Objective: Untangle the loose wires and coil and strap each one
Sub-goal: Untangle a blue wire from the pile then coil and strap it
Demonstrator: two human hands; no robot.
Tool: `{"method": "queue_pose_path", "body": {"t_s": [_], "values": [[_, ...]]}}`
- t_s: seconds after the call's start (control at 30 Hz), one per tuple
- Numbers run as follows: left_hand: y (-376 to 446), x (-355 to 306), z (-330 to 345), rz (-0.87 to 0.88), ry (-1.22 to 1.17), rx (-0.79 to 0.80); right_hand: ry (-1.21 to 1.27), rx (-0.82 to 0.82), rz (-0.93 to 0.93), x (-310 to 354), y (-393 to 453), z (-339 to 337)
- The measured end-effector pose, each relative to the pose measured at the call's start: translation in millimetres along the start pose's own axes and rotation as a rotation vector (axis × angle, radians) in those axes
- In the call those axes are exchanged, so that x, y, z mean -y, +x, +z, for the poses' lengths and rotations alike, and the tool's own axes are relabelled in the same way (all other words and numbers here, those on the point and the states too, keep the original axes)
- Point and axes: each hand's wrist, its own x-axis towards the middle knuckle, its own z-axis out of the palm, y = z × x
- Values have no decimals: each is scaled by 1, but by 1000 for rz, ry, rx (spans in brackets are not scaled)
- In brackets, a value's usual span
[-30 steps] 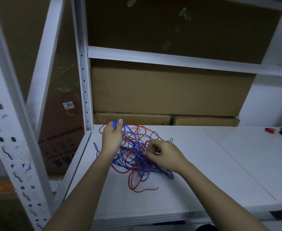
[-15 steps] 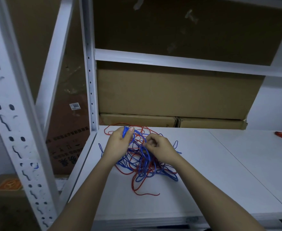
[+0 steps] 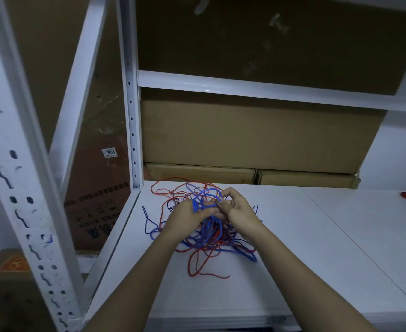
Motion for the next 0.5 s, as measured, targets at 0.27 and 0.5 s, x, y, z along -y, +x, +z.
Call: {"method": "queue_pose_path", "body": {"t_s": [0.27,0.5], "values": [[17,2,-13,-79,59,-135,-149,-149,-185,13,5,-22],[30,-15,-30,77,301,-273,-180,-193,-361,38,15,-31]]}}
